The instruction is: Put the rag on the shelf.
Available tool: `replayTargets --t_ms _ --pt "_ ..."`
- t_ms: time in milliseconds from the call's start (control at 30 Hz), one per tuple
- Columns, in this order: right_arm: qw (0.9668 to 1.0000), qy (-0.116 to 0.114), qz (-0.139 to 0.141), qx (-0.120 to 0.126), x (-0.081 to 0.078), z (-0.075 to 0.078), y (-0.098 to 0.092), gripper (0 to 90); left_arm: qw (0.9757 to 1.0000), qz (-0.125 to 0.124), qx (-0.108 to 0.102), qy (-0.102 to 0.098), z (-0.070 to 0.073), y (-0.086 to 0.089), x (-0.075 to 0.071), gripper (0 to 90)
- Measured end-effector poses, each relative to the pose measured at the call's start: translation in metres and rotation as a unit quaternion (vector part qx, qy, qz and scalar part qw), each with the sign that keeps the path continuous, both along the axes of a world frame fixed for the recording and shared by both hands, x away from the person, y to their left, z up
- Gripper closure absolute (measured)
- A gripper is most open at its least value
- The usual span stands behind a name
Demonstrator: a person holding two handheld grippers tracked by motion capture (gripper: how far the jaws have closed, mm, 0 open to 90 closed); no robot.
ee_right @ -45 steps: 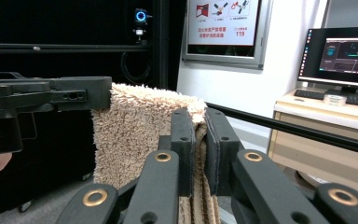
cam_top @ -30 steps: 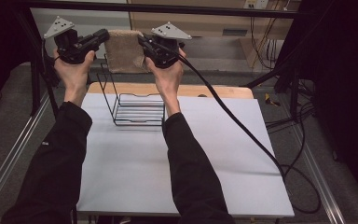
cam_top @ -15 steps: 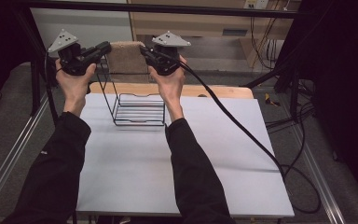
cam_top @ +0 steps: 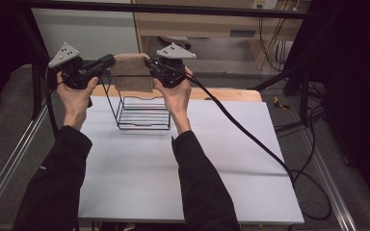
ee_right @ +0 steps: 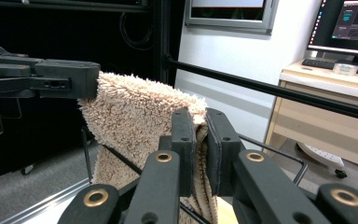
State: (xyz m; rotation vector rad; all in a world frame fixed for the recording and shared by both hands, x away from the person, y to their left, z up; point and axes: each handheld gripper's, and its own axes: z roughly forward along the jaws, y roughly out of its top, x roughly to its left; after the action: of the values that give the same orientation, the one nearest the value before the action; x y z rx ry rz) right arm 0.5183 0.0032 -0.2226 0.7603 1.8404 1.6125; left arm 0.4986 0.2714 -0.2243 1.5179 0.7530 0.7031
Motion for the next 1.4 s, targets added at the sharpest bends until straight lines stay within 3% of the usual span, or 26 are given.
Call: replayTargets --t_ms 133,400,967,1200,1400 --pt "1.0 -0.004 0.003 -0.003 -0.003 0.0 0.001 82.9 1.0 -0.004 -0.002 -0.001 -0.002 0.002 -0.003 85.9" --pt "0.9998 0.003 0.008 -0.016 -0.008 -0.002 0.002 82.2 0.9998 -0.007 -0.009 0.018 -0.01 0.004 -0.009 85.5" --pt "0.9981 0.025 0.028 -0.049 -0.019 -0.014 0.0 81.6 0.9984 -0.014 0.009 0.055 -0.021 0.005 -0.02 80.3" --pt "0.9975 0.023 0.031 -0.059 -0.02 -0.015 0.0 81.8 0.9971 -0.016 -0.003 0.074 -0.005 0.01 -0.021 69.8" --pt "0.9968 0.023 0.032 -0.069 -0.022 -0.017 0.001 81.6 0.9951 -0.016 0.019 0.096 0.008 0.003 -0.016 67.0"
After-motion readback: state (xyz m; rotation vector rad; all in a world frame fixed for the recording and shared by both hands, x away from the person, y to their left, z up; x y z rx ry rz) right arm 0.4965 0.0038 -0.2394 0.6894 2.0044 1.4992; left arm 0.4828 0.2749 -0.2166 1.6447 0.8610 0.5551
